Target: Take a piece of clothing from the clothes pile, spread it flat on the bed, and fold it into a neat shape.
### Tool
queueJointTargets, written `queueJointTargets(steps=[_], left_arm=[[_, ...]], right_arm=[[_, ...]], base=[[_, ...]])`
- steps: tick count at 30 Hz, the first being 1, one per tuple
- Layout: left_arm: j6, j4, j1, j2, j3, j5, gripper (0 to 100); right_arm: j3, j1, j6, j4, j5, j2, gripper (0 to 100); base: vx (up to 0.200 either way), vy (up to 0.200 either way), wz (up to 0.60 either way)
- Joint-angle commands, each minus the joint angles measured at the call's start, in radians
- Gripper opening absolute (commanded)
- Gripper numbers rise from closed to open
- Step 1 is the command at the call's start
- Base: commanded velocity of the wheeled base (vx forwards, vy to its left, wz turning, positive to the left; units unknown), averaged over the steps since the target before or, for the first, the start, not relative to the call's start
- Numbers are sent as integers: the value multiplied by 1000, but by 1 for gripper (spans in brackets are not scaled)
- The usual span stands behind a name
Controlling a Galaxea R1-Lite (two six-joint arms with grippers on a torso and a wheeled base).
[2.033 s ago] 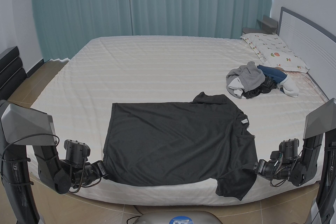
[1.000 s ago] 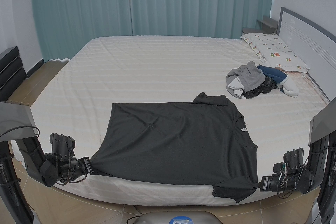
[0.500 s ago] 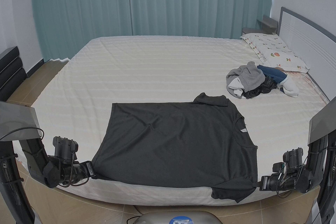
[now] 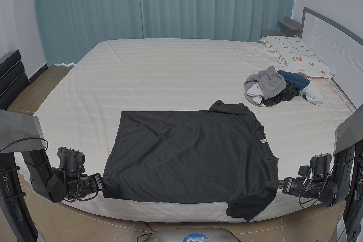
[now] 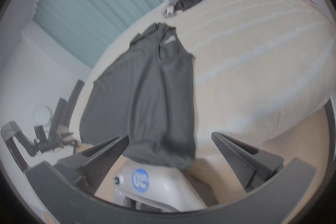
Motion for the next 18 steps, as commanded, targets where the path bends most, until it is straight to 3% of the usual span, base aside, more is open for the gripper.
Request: queueJointTargets(steps=[1,7,12,18], left_arm=[[-9,-5,3,-44,1,-42,100],[-91,-5,5,-49,-10,-49,100],[-111,-7,17,-52,-16,-69,100],[-112,-7,23,-41,-24,-75,100]], right_arm=[[0,6,85,-82,3,2,100],[-2,7,134,-107,24,-1,100],[-14,7,241,-119,60,-47,100],[-14,9,258,-140,61,-50,100]], base=[[0,0,0],[0,0,0],[0,200,0],[0,200,0]])
